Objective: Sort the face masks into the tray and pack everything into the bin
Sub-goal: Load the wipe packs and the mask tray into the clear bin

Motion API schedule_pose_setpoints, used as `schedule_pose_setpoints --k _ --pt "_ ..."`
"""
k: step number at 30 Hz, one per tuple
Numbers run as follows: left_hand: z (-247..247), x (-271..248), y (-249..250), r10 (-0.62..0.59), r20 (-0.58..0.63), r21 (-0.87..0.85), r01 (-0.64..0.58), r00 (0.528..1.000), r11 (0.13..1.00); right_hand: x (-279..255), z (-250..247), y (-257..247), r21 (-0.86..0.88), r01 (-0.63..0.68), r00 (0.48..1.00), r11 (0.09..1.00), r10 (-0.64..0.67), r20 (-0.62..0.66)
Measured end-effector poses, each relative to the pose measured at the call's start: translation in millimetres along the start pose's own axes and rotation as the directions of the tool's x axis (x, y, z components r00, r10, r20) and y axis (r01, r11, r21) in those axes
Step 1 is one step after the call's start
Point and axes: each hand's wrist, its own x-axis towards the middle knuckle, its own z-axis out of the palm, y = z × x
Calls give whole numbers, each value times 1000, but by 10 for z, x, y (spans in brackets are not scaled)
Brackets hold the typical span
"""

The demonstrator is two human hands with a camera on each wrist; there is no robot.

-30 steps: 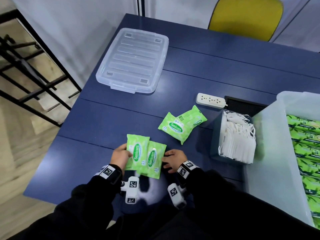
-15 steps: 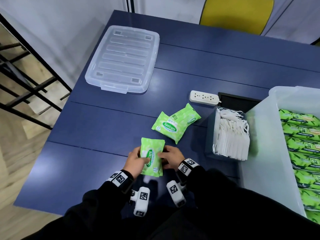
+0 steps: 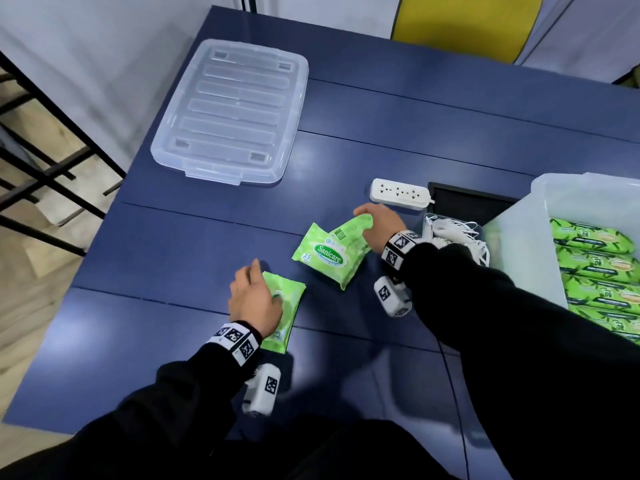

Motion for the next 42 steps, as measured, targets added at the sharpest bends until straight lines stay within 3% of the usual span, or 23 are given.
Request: schedule_pose_setpoints --k 2,4,6,10,13,15,16,18,19,21,23,24,25,26,27,28,29,31,34,36,38,40,42 --pt "-73 86 191 175 -47 34 -174 983 984 201 7 58 -236 75 989 969 -41 145" --pt "-73 225 431 386 -60 63 -382 921 922 276 58 97 -387 133 956 912 -16 293" --pt "1 357 669 535 20 171 -530 845 831 242 146 158 -460 182 946 869 -27 323" --pt "295 567 859 532 278 430 -599 800 675 -4 251 128 -543 164 983 824 -90 160" --pt "401 635 782 539 274 514 -596 796 617 -84 274 142 -538 151 987 829 -94 133" --pt "349 666 759 576 174 534 -568 799 627 -156 297 127 -525 119 990 843 -58 131" --pt "294 692 743 581 99 504 -544 808 671 -209 310 94 -516 94 992 851 -36 121" --pt "139 678 717 546 -33 353 -501 837 790 -303 358 67 -487 52 995 872 -4 98" --pt "43 645 695 487 -88 188 -466 869 865 -339 395 67 -464 24 995 885 24 96" --pt "-130 523 646 304 -77 -186 -314 949 931 -401 458 48 -321 -47 988 946 92 126" --pt "-236 363 562 184 -56 -376 -191 981 907 -472 495 -2 31 -186 964 982 177 197" --pt "-255 268 506 139 -40 -466 -141 990 874 -528 497 -41 294 -290 941 911 215 262" --pt "-250 176 450 97 -26 -552 -95 995 828 -596 502 -76 522 -406 905 750 250 345" --pt "-218 116 398 48 -3 -624 -40 999 780 -677 501 -119 664 -519 851 538 254 459" --pt "-186 46 373 14 25 -671 6 1000 741 -764 505 -169 697 -583 810 417 231 539" --pt "-139 -4 357 0 87 -692 60 996 720 -822 556 -205 699 -608 790 376 204 578" --pt "-87 -59 352 24 159 -705 96 987 702 -901 611 -268 685 -608 787 401 189 587" --pt "-12 -177 388 114 256 -726 113 960 678 -1001 794 -341 650 -538 826 537 180 534" --pt "-32 -257 432 76 321 -780 218 944 586 -1123 915 -391 544 -281 933 791 93 348" --pt "-78 -255 402 55 357 -809 279 932 517 -1164 877 -366 537 -165 974 827 51 221" --pt "-127 -236 348 2 311 -828 270 950 491 -1150 812 -290 574 -102 994 812 63 86" --pt "-216 -261 329 -34 202 -847 192 979 496 -1189 655 -283 617 -4 999 787 27 -28" --pt "-303 -318 330 -58 155 -895 165 986 415 -1296 462 -284 565 184 972 804 -64 -225"
